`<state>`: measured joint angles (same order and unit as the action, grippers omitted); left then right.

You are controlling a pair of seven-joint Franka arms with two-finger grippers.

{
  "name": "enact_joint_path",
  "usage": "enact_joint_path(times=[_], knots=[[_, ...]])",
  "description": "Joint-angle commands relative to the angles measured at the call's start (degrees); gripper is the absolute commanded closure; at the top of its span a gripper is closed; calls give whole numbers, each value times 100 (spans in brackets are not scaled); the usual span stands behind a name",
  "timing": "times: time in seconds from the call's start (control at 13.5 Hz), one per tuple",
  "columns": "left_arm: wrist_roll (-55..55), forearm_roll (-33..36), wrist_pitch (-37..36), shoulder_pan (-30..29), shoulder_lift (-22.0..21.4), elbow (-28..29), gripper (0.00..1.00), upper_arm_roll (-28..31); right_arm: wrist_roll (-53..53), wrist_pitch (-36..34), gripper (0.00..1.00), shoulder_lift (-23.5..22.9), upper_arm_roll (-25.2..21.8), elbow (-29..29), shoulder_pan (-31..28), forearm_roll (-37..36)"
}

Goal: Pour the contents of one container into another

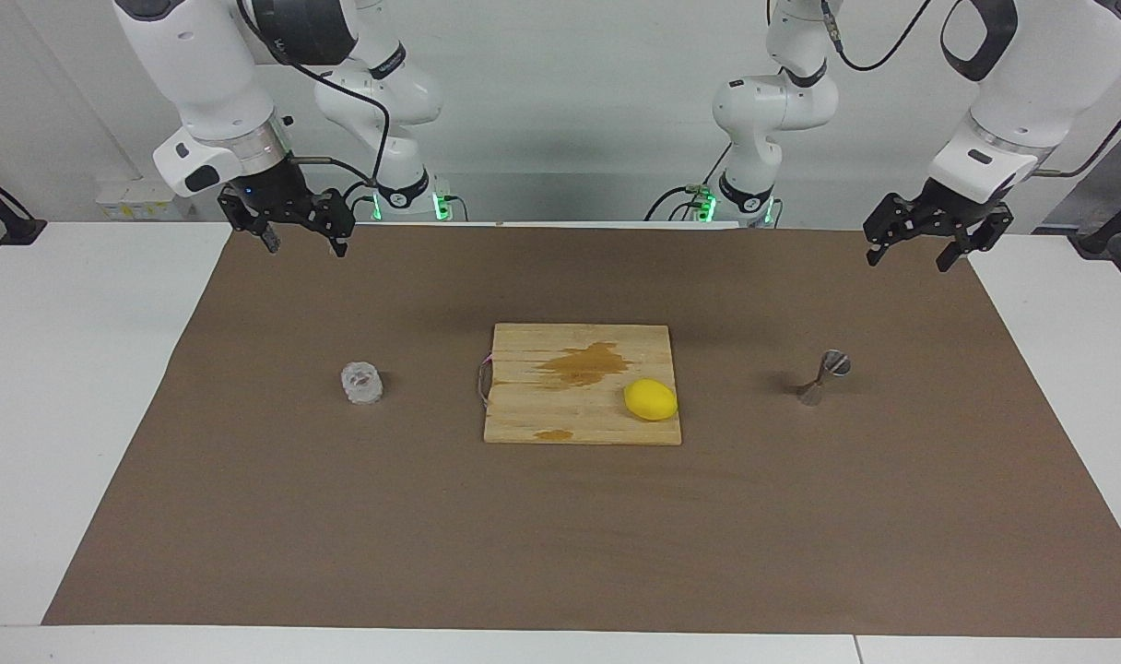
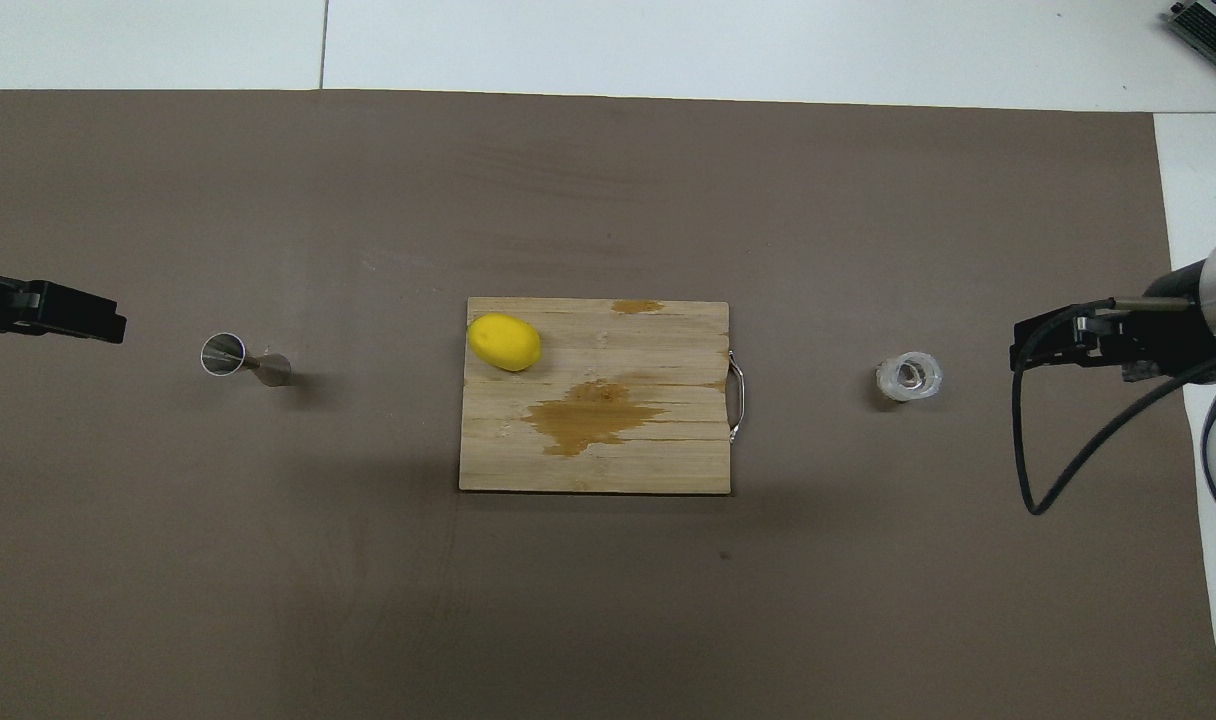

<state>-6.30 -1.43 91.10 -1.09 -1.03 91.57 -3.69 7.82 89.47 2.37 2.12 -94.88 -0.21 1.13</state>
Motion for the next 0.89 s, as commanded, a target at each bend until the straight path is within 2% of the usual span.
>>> enact_joint_path(times=[0.0,0.59,0.82], knots=[[-46,-32,-92,-22,16,-95,0,8,61,18,0,124,16,-137,-58,116],[41,-94,-5,57,16,-69,0,35,61,18,0,124,16,-137,-58,116],[50,-103,136,65,200,-87,0,17,61,27,0,124,16,-137,-58,116]])
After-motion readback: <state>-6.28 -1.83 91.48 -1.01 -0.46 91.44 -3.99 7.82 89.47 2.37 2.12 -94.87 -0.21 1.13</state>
